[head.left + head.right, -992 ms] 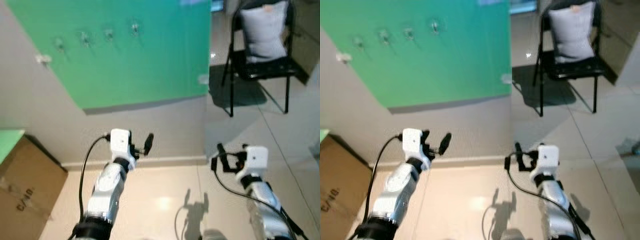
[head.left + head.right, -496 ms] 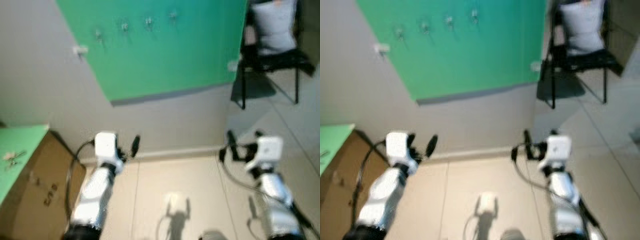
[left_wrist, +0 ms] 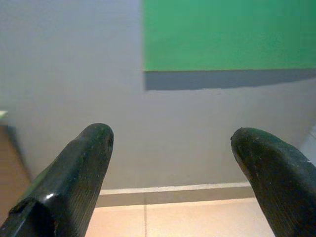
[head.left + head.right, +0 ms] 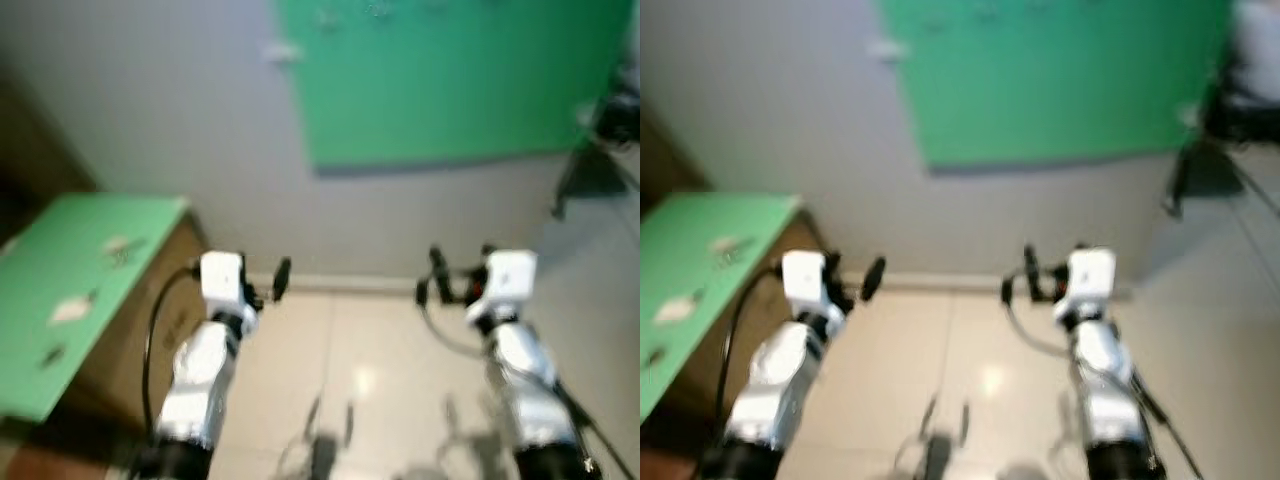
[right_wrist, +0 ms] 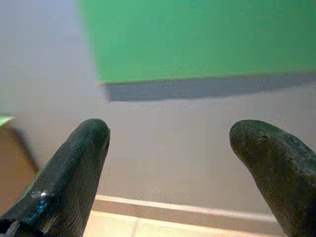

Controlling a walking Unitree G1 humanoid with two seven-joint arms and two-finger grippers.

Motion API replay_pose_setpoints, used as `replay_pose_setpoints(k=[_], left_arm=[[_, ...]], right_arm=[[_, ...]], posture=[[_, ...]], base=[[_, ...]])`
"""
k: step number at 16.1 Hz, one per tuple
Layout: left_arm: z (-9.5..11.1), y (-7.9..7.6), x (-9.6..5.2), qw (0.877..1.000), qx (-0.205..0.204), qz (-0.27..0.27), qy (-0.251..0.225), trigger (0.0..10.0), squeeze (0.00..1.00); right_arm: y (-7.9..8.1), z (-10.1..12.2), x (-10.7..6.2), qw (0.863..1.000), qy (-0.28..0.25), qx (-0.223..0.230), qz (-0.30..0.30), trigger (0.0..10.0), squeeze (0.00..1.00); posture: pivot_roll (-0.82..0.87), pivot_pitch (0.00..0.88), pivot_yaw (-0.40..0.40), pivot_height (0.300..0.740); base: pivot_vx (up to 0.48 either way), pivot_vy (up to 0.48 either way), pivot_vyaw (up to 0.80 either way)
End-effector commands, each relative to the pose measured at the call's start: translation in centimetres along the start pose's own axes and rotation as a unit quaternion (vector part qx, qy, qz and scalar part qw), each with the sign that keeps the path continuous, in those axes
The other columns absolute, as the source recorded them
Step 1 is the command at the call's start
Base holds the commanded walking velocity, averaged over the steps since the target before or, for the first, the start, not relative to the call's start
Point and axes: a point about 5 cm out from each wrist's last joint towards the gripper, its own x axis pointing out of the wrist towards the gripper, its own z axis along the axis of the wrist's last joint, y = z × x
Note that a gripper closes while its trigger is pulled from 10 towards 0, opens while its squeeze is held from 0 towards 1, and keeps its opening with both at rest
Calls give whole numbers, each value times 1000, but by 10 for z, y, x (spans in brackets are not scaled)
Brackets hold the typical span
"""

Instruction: Hang keys on a hook

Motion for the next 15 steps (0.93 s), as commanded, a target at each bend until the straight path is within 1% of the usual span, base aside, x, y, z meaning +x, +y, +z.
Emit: replay_pose_setpoints(k=[1, 3, 5, 7, 10, 15], left_arm=[[-2, 5, -2, 1000, 3, 13, 6, 10000, 0], [-3, 1, 2, 1000, 1, 13, 9, 10000, 0], [-1, -4, 5, 1000, 11, 2, 7, 10000, 0], [2, 0, 6, 1000, 29, 0, 1, 10000, 0], [5, 8, 9, 999, 29, 24, 2, 10000, 0], [7, 9, 9, 999, 31, 35, -10, 10000, 0]], right_arm=[[10, -3, 2, 1000, 9, -1, 18, 10000, 0], [15, -6, 2, 999, 13, -4, 31, 10000, 0], [15, -10, 2, 999, 22, -3, 26, 10000, 0], [14, -15, -2, 999, 27, -3, 21, 10000, 0], [19, -22, -7, 999, 37, 1, 27, 10000, 0], [22, -30, -11, 998, 53, 10, 31, 10000, 0]], posture=[[-267, 0, 156, 740], [-263, 0, 153, 740], [-264, 0, 155, 740], [-266, 0, 162, 740], [-264, 0, 164, 740], [-256, 0, 158, 740]], base=[[0, 0, 600], [0, 0, 575], [0, 0, 0], [0, 0, 0], [439, 0, 0], [457, 0, 0]])
